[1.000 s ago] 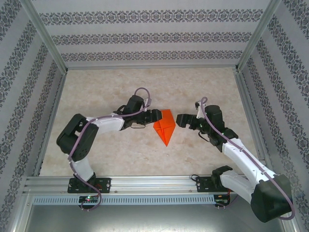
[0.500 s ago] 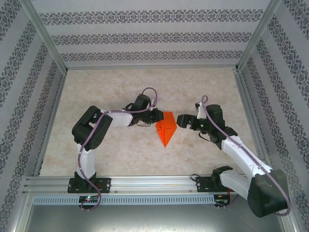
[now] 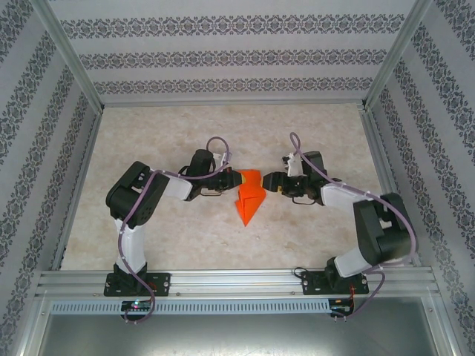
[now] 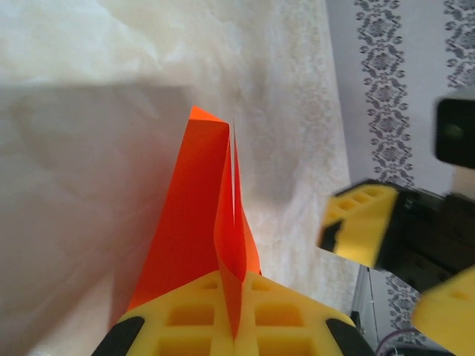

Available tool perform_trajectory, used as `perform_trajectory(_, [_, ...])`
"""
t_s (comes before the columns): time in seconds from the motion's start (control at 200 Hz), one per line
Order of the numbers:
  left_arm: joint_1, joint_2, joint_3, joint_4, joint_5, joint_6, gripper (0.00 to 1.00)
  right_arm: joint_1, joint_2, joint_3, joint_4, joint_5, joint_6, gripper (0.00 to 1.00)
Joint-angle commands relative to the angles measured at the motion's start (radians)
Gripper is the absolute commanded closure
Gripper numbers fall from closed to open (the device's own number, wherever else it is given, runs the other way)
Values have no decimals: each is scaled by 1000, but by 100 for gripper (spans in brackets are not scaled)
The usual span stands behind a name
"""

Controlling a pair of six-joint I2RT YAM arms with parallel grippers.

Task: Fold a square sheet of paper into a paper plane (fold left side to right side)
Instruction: Fold the wing for the fifth time at the center of the table.

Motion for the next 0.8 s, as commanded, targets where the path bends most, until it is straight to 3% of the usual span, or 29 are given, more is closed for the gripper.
perform_trajectory(0.0, [17,-20,-30,143,74,-15,100,-10,73,47,115,-87,28,32])
perform_trajectory(0.39, [31,-39,-75,194,98,-20,100,-30,222,80,170,-145,21,31])
perform_trajectory(0.794, [32,-44,-75,208,113,-30,100,-30,310,69,331,-254,109,48])
